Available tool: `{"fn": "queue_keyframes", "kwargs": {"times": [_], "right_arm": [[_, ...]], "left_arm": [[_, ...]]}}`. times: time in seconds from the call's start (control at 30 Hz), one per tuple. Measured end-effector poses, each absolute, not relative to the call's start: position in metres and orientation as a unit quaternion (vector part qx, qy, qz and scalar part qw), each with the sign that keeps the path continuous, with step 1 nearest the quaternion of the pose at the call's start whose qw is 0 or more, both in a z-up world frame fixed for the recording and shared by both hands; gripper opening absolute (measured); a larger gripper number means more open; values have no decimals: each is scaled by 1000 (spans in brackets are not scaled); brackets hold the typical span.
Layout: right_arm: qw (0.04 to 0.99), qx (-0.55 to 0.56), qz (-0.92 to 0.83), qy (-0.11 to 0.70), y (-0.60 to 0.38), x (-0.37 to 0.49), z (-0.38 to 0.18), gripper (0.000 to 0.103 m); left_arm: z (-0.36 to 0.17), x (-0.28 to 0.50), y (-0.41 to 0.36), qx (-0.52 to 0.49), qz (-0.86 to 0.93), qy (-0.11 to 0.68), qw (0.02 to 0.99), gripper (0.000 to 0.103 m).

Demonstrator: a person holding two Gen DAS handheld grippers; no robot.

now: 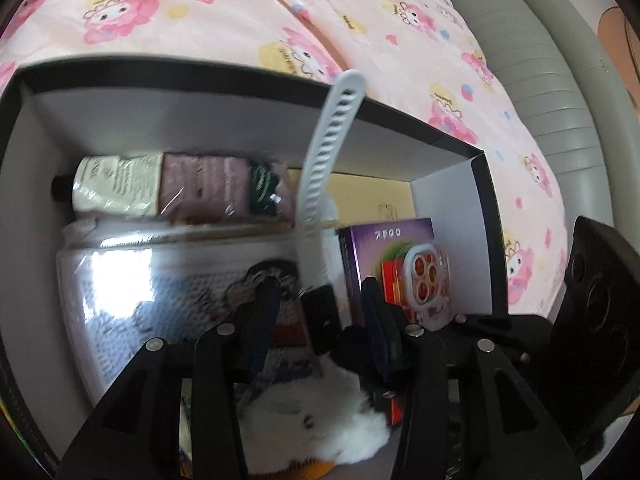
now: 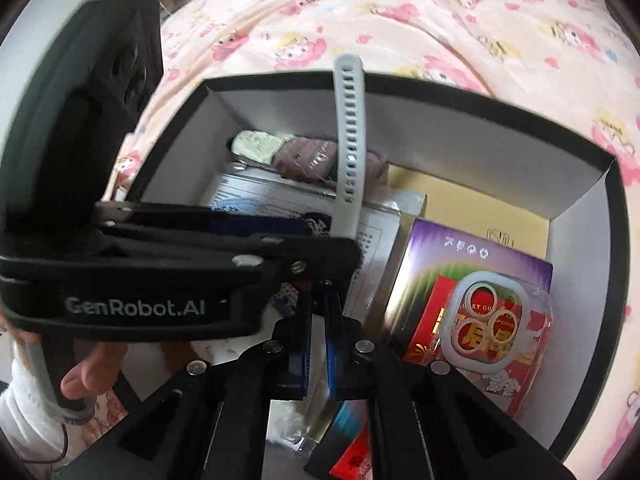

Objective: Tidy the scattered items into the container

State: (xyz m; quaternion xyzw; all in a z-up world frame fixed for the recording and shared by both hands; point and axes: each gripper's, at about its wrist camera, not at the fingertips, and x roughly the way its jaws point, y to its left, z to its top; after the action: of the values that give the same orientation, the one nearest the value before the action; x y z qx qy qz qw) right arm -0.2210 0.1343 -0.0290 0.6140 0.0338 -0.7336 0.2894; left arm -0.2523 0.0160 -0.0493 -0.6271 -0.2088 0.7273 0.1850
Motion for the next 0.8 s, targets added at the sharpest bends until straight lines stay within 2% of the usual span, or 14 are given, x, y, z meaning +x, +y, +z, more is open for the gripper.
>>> {"fn": "queue_keyframes", "kwargs": {"times": [0.07,0.1,0.13,0.17,0.33,0.53,0.67,0.7,0.73,0.8], "right_arm": [[281,620,-731,40,135,-222,-33,18],[279,624,-728,40,136,-222,-35,23],[281,627,-726,33,137,-222,-36,28],[281,628,-726,27,139,-222,-36,30],[271,611,-744,13,147,-224,-25,32],[294,575,-764,-3,147,-215,-5,33],[281,575,-768,26,141,-210,-4,33],[267,583,-766,29,145,-218,-6,33],[254,594,-763,27,151,-218,-10,33],[230,618,-752,19,166,-222,-16,36]], "left_arm": [[-48,-254,23,-624,734,-196,181,37],[-48,-254,27,-624,736,-191,179,22],[-50,-254,30,-625,740,-181,172,11],[-50,-253,31,-621,746,-174,165,7],[-36,-246,19,-596,745,-225,200,0],[-3,-230,9,-550,747,-261,265,0],[-10,-228,-2,-561,766,-231,213,2],[-19,-231,-5,-576,756,-235,203,6],[-29,-237,3,-591,746,-238,195,17],[-43,-241,4,-616,728,-239,180,29]]}}
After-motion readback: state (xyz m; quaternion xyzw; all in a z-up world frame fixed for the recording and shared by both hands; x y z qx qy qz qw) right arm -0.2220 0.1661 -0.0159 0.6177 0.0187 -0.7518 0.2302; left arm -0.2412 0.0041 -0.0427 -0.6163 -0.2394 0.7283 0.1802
